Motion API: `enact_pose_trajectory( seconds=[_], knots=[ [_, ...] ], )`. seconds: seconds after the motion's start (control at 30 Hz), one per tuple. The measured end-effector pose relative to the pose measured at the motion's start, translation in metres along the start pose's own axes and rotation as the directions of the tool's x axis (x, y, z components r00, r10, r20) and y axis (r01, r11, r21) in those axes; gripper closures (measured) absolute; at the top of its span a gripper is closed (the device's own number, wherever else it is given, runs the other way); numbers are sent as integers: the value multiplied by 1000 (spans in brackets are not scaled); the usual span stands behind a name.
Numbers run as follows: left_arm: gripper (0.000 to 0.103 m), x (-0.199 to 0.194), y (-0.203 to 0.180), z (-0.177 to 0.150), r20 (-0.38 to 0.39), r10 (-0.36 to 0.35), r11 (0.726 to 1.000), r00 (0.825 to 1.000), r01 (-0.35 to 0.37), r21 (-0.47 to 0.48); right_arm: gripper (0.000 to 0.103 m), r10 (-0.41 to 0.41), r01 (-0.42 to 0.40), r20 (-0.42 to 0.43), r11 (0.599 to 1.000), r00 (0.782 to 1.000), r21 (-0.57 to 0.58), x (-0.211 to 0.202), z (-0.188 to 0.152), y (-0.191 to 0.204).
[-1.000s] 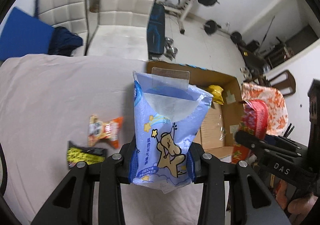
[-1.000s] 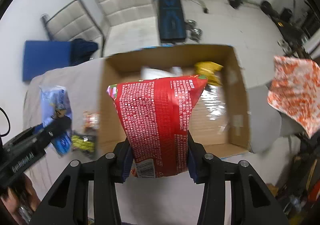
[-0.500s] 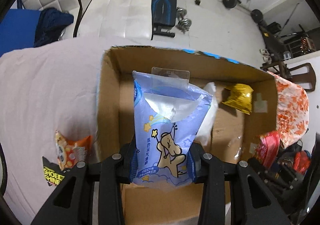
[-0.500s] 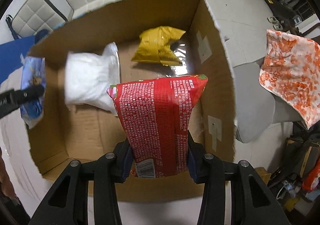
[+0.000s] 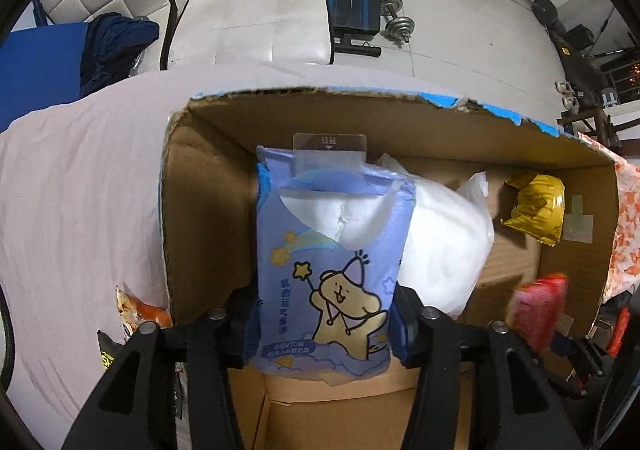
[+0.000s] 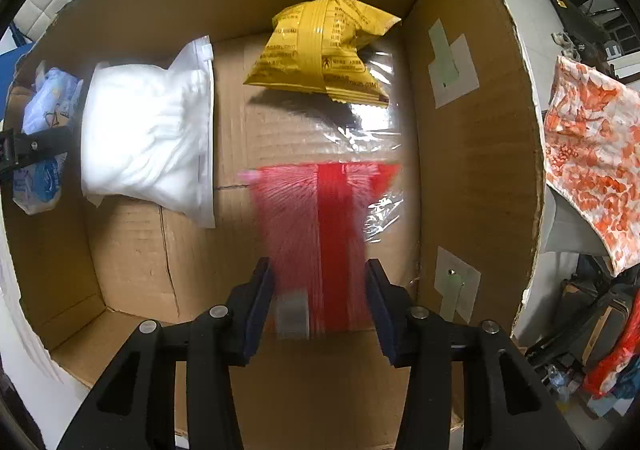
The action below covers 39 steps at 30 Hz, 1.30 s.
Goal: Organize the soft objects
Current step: 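Carry both packs into the cardboard box and open both tools to release them, then lift both open tools out of the box toward the last two packs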
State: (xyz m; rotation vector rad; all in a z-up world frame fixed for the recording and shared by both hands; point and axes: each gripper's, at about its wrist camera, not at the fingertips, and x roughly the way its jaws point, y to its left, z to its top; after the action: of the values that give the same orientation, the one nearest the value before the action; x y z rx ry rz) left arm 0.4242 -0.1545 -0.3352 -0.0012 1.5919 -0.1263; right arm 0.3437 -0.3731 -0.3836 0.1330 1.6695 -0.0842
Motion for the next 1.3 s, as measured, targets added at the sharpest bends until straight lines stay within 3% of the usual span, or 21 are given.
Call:
enact_pose_trajectory(
  seconds=[0.07, 0.13, 0.23, 0.37, 0.47, 0.57, 0.8, 0.97, 1.3],
  knots=[
    [48, -2, -1, 0, -1, 2, 1000, 1000, -2, 7, 40, -4, 4, 9, 1000, 1000, -1, -2, -1, 0],
    [42, -4, -1, 1, 3, 14, 1000, 1000, -14, 15, 38, -1, 1, 19, 1000, 1000, 2, -6, -2, -1],
    [25, -8, -1, -2, 6, 11, 1000, 1000, -11, 23, 35, 12, -12, 22, 1000, 1000, 2, -11, -5, 1],
    [21, -12, -2, -4, -2, 4, 1000, 1000, -4, 19, 21, 11, -11, 35, 1000, 999, -4, -18, -12, 6],
    [9, -21, -4, -11, 15, 3, 1000, 1000, -3, 20, 8, 33, -33, 52, 999, 998, 3, -23, -19, 10],
    [9, -31, -6, -24, 45, 4, 1000, 999, -5, 28, 0, 55, -57, 79, 998, 995, 18, -37, -29, 7],
    [9, -49, -10, -65, 81, -52, 998, 995, 49, 35, 0, 53, -56, 165, 998, 985, 17, -67, -56, 11],
    [9, -73, -19, -100, 183, -38, 999, 982, 30, 45, 0, 48, -54, 232, 998, 972, 19, -93, -81, 9],
    [9, -127, -32, -164, 346, -19, 998, 938, -4, 65, 0, 27, -27, 354, 1000, 935, -7, -146, -142, 5]
  ],
)
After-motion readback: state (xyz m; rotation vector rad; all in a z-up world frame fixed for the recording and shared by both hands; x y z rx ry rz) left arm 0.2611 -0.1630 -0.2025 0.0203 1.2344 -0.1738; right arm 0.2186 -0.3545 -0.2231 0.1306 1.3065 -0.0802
